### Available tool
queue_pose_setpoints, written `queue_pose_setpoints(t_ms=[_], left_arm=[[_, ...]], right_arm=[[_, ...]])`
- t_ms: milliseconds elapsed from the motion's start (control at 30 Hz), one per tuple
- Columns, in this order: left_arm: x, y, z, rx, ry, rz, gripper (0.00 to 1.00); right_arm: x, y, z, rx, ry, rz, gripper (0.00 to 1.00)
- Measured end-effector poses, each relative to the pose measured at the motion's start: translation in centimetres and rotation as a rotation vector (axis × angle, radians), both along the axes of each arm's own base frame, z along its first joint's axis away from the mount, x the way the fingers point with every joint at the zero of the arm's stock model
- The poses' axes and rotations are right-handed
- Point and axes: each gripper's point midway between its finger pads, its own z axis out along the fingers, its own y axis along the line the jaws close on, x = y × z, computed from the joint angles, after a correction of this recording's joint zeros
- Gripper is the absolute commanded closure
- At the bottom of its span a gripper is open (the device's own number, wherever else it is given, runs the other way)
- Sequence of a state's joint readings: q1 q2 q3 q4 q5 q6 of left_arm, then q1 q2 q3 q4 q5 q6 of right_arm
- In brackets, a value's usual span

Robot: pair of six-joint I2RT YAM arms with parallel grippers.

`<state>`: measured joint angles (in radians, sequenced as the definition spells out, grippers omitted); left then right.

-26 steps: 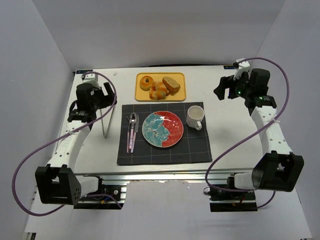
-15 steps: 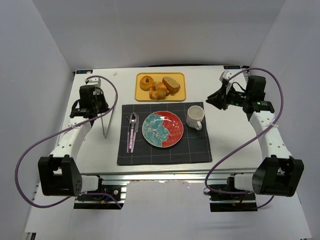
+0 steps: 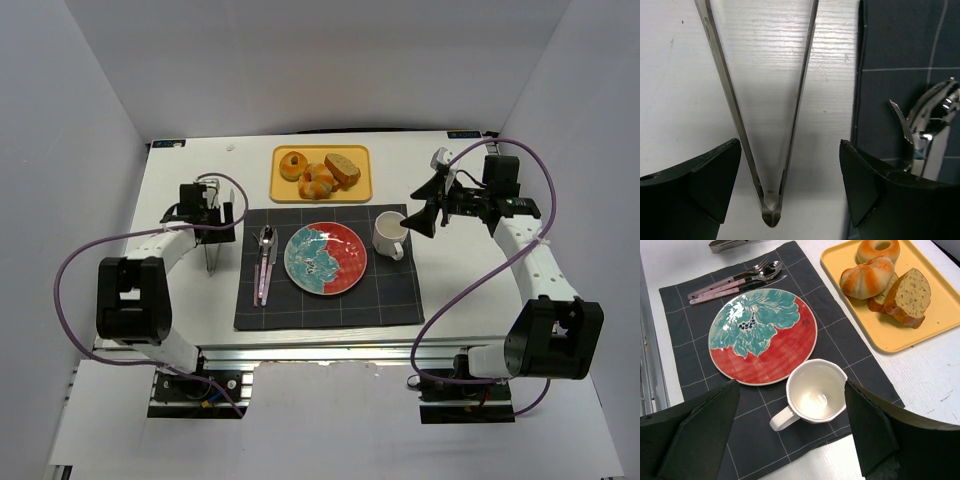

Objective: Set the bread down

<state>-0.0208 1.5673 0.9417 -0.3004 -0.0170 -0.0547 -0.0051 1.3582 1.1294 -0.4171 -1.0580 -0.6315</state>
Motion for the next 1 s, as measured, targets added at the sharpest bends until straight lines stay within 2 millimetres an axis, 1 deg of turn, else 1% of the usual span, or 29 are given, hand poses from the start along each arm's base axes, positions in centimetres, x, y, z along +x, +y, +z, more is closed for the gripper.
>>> queue_pose_setpoints(t_ms=[167,233,467,567,633,700,833,867,933,967,1000], left_arm=[[0.2,0.9,-2.4,0.058,0.049,-0.004,0.13],[0.3,1.3,-2.6,0.080,0.050,0.001,0.13],[1.2,2.1,-2.3,0.118,0.009,0.023,0.14],[1.4,2.1,-3.0,0.119,0.015,0.021,0.16],[1.4,2.1,-4.0,0.119,0.035,0.021,0.18],[2.0,1.9,-4.1,0.113,0.019,0.020,0.19],[2.4,1.9,-4.1,0.110,0.007,0.019,0.29],[2.5,1.9,-4.1,0.109,0.003,0.019,0.35],[2.6,1.8,-4.2,0.101,0.000,0.021,0.44],[2.6,1.7,-4.2,0.094,-0.001,0.023,0.51],[2.6,1.6,-4.2,0.088,-0.002,0.025,0.55]], right_arm=[[0.0,0.0,0.0,0.000,0.002,-0.001,0.11],[0.0,0.0,0.0,0.000,0.003,-0.001,0.11],[0.0,0.0,-0.1,0.001,0.008,-0.002,0.11],[0.2,0.0,-0.5,0.003,0.027,-0.004,0.11],[0.3,0.0,-0.8,0.003,0.040,-0.007,0.11],[0.5,0.0,-1.0,0.001,0.049,-0.011,0.11],[0.5,-0.1,-1.1,-0.001,0.051,-0.015,0.11],[0.6,-0.1,-1.1,-0.002,0.052,-0.017,0.11],[0.6,-0.1,-1.1,-0.004,0.051,-0.019,0.11],[0.6,-0.2,-1.2,-0.005,0.052,-0.021,0.11],[0.6,-0.2,-1.2,-0.007,0.052,-0.023,0.11]])
